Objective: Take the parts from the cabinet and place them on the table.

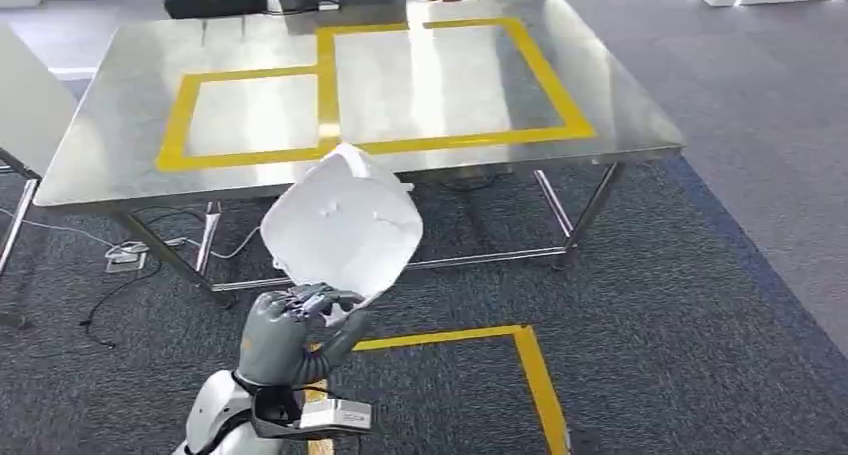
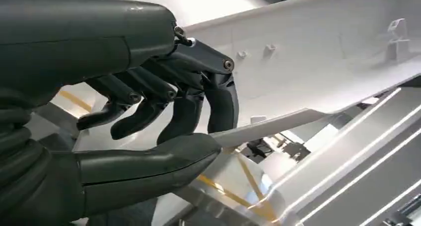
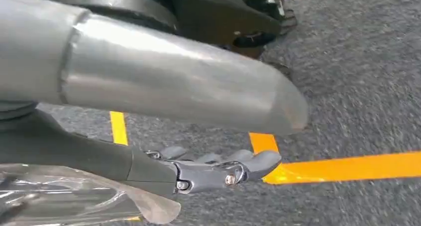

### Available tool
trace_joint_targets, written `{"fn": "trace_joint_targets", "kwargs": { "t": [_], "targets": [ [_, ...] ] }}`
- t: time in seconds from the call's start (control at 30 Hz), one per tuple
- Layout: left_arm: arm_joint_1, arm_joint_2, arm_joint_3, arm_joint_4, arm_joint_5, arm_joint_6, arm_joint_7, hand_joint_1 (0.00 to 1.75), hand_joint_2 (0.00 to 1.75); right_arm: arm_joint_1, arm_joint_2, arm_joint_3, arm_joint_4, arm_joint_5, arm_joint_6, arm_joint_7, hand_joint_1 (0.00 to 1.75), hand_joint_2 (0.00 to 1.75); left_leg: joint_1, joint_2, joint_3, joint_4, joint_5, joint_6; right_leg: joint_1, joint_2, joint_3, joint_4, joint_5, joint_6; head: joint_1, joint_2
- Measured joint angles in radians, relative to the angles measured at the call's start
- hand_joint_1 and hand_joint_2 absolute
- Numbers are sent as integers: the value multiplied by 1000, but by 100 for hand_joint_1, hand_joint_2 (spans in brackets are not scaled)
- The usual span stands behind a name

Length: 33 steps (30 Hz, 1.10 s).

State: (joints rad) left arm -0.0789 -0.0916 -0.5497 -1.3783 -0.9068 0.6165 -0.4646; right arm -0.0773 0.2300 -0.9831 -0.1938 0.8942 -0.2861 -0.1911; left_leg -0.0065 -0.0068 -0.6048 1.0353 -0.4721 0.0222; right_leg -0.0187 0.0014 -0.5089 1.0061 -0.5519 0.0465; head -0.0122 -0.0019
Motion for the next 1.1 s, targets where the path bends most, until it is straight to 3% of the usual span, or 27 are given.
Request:
{"fn": "trace_joint_targets", "kwargs": {
  "t": [0.07, 0.17, 0.2, 0.23, 0.27, 0.33, 0.4, 0.5, 0.53, 0.57, 0.6, 0.67, 0.7, 0.73, 0.77, 0.83, 0.87, 0.9, 0.97, 1.0, 1.03, 1.07, 1.1],
  "targets": [
    [-4, -3, 0, -3, -3, 0, 0, 175, 175, -1, 0, 3, 0, 4, 0, -2, 0, 0, 9, 2, 27, -24, 2, 10, -1, -1, -18, 39, -23, 7, 7, 0],
    [-6, -5, 0, -3, -4, -1, -1, 175, 175, -3, 0, 5, 0, 8, 4, 0, 0, 0, 7, 4, 34, -24, -8, 24, -1, -1, -165, 274, -100, 13, 11, 0],
    [-5, -5, 0, -3, -4, -2, -1, 175, 175, 0, 0, 5, 0, 9, 4, 2, 0, 0, 6, 3, 37, -24, -13, 25, -1, -1, -202, 314, -94, 15, 13, 0],
    [-4, -5, 0, -3, -4, -3, -1, 175, 175, 3, 0, 5, 0, 10, 4, 3, 0, 0, 6, 1, 44, -24, -18, 24, -1, -1, -211, 304, -64, 15, 14, 0],
    [-3, -5, 0, -3, -5, -3, -2, 175, 175, 5, 0, 5, 0, 10, 4, 6, 0, 0, 6, -1, 53, -24, -25, 23, -1, -1, -201, 254, -15, 15, 16, 0],
    [-4, -5, 0, -3, -5, -5, -2, 175, 175, 4, 0, 5, 0, 13, 4, 9, 0, 0, 7, -2, 77, -21, -44, 15, -2, -4, -140, 85, 102, 13, 17, 0],
    [-7, -5, 0, -3, -7, -8, -2, 175, 175, 3, 0, 5, 0, 12, 5, 13, 0, 0, -2, -2, 73, -11, -60, 1, 0, -4, -100, 19, 79, 2, 18, 0],
    [-7, -5, 0, -3, -9, -8, -2, 175, 175, 7, 0, 5, 0, 13, 5, 16, 0, 0, -1, 0, 77, -20, -62, -8, 3, -1, -103, 25, 71, -17, 13, 0],
    [-8, -5, 0, -4, -10, -8, -2, 175, 175, 7, 2, 5, 0, 13, 5, 16, 0, 0, 0, 0, 80, -19, -73, -13, -7, -1, -93, 20, 70, -23, 12, 0],
    [-9, -5, -1, -6, -10, -8, -2, 175, 175, 7, 3, 5, 0, 13, 5, 16, 0, 0, 1, 1, 72, 11, -86, -21, -6, -1, -85, 18, 65, -31, 7, 0],
    [-11, -5, -1, -6, -10, -8, -2, 175, 175, 5, 3, 5, 0, 13, 5, 16, 0, 0, 3, 2, 39, 78, -112, -27, -6, -2, -79, 18, 60, -39, 5, 0],
    [-8, -2, -1, -6, -9, -8, -2, 175, 175, 3, 3, 5, 0, 15, 6, 10, 0, 0, 9, 2, -57, 243, -168, -36, -6, -2, -69, 18, 49, -41, 6, 0],
    [-6, -1, -1, -6, -9, -9, -2, 175, 175, 5, 3, 5, 0, 15, 7, 8, 0, 0, 10, 2, -93, 294, -173, -38, -6, -1, -63, 18, 43, -41, 5, 0],
    [-4, 1, -1, -6, -9, -8, -2, 175, 175, 7, 3, 5, 0, 16, 8, 7, 0, 0, 11, 2, -108, 299, -153, -38, -6, -1, -54, 18, 37, -40, 5, 0],
    [-3, 2, -1, -6, -10, -8, -2, 175, 175, 8, 3, 5, 0, 16, 10, 6, 0, 0, 11, 2, -100, 257, -103, -35, -6, 1, -42, 18, 30, -40, 6, 0],
    [-3, 2, -1, -6, -12, -8, -2, 175, 175, 8, 5, 5, 0, 17, 11, 4, 0, 0, 9, 2, -44, 87, 21, -23, -5, 3, -15, 18, 13, -36, 5, 0],
    [-2, 2, -1, -6, -12, -8, -2, 175, 175, 10, 8, 5, 1, 17, 11, 3, 0, 0, 6, 1, -24, 41, 35, -15, -7, 3, -25, 15, 6, -31, 7, 0],
    [-1, 3, -1, -7, -13, -8, -1, 175, 175, 5, 10, 5, 1, 18, 13, 2, 0, 0, -2, 3, -19, 29, 24, -9, 0, 5, -11, 17, 0, -21, 9, 0],
    [4, 5, -1, -13, -18, -7, 2, 175, 175, 5, 11, 6, 1, 19, 15, 3, 0, 0, -5, 2, -15, 9, 6, -4, -5, 2, -17, 11, 2, -10, 8, 0],
    [8, 5, -1, -16, -23, -7, 2, 175, 175, 5, 11, 7, 1, 22, 15, 2, 0, 0, -5, 0, -14, 6, 4, 0, -5, -1, -11, 3, 1, -5, 8, 0],
    [10, 5, -1, -22, -29, -6, 4, 175, 175, 5, 11, 10, 0, 26, 14, -2, 0, 0, 5, -1, 2, -12, 7, 5, -3, -2, -8, 1, -6, 2, 9, 0],
    [10, 5, -1, -26, -35, -6, 3, 175, 175, 6, 11, 13, 0, 30, 13, -6, 0, 0, 6, 0, 13, -21, 6, 8, -4, -2, -14, 18, -12, 4, 12, 0],
    [7, 4, -1, -30, -37, -6, 3, 175, 175, 3, 11, 14, 0, 32, 13, -8, 0, 0, 8, 2, 20, -24, 3, 14, -3, -2, -41, 66, -30, 6, 15, 0]
  ]
}}
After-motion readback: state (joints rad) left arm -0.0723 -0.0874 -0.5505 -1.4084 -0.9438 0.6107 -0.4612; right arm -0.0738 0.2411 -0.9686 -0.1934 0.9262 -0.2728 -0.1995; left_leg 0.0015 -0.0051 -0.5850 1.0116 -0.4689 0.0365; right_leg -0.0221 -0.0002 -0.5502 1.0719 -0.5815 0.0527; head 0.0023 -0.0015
